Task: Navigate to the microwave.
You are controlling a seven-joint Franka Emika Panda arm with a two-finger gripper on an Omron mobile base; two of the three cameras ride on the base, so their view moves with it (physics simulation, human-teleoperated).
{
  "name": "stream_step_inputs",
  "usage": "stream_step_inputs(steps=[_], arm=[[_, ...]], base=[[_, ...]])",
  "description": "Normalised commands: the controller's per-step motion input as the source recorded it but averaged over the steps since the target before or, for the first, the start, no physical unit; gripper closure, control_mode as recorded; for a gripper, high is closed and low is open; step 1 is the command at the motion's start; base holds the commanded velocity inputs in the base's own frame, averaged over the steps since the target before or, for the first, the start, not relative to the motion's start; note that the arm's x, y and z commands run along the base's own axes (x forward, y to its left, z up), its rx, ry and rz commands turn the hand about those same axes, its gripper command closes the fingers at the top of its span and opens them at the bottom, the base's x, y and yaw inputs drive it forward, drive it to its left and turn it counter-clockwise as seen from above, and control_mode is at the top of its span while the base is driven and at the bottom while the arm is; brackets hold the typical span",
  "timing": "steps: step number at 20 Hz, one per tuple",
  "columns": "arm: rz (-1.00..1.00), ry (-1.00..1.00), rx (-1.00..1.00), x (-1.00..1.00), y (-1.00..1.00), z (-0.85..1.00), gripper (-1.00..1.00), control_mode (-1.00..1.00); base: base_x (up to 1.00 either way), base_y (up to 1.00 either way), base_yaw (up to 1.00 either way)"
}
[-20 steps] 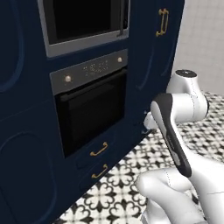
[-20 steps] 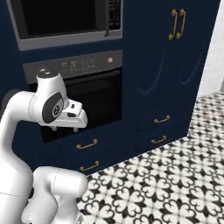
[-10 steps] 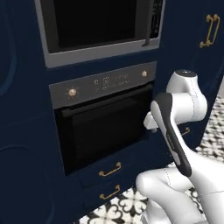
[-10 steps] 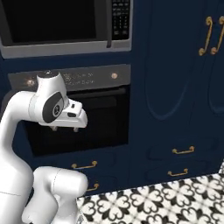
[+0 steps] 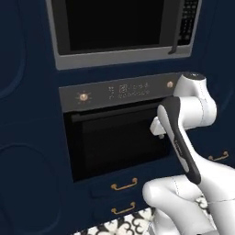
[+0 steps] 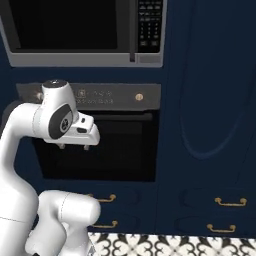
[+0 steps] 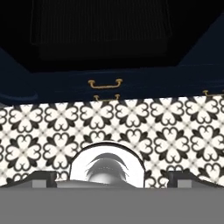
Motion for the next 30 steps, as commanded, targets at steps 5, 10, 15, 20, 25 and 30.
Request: stream_step_inputs(steps=[5, 10, 15, 20, 25, 30], arm=[[0.00, 0.00, 0.00, 0.00, 0.00, 0.00, -1.00, 1.00], [0.00, 0.00, 0.00, 0.00, 0.00, 0.00, -1.00, 1.00], [0.00, 0.00, 0.00, 0.00, 0.00, 0.00, -1.00, 1.00], [0.00, 0.00, 0.00, 0.00, 0.00, 0.00, -1.00, 1.00], [0.00, 0.00, 0.00, 0.00, 0.00, 0.00, -1.00, 1.00], [0.00, 0.00, 0.00, 0.00, 0.00, 0.00, -1.00, 1.00]], base=[[0.20, -0.39, 0.36], [0.32, -0.42, 0.29], [0.23, -0.46, 0.18], [0.26, -0.23, 0.08], [0.33, 0.00, 0.00], [0.50, 0.01, 0.00]])
